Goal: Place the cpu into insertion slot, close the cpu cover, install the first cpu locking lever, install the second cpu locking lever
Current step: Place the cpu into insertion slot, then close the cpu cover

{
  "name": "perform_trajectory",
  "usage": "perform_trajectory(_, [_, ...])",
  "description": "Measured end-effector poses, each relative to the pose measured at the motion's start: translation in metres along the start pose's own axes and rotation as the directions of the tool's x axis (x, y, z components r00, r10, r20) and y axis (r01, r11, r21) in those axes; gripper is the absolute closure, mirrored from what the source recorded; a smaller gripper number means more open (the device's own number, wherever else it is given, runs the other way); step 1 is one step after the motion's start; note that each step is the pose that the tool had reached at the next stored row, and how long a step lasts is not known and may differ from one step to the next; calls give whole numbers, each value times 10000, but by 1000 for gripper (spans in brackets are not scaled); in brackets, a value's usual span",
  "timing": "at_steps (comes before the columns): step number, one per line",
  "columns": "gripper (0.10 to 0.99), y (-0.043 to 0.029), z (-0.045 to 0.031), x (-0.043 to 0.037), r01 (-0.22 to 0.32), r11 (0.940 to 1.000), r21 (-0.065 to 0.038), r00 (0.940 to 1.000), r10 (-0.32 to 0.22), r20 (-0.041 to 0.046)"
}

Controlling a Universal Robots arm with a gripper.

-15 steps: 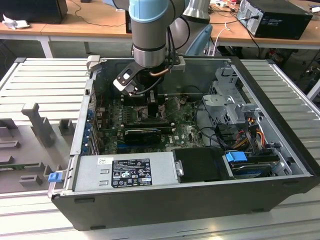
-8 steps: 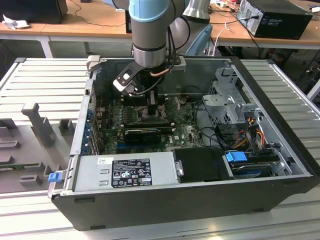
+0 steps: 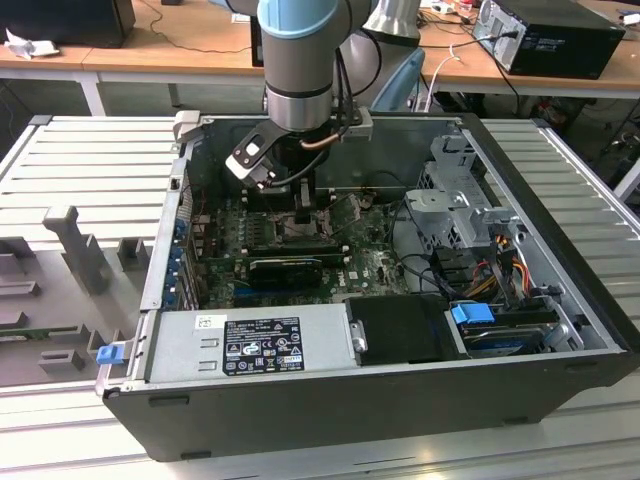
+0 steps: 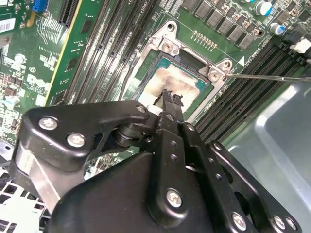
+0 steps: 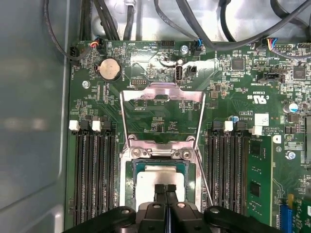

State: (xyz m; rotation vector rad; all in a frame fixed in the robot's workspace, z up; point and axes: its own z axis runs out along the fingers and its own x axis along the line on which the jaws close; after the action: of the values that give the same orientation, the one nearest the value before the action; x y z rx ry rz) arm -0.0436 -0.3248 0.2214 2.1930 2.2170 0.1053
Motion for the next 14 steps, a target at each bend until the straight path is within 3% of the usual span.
perform_trajectory(6, [980, 8, -120, 3, 0, 10000, -1, 10000, 0, -7])
perform_trajectory(10, [980, 70, -117, -8, -2, 10000, 38, 10000, 2, -23])
perform_trajectory(14, [980, 158, -112, -10, -17, 9998, 220, 10000, 18, -36])
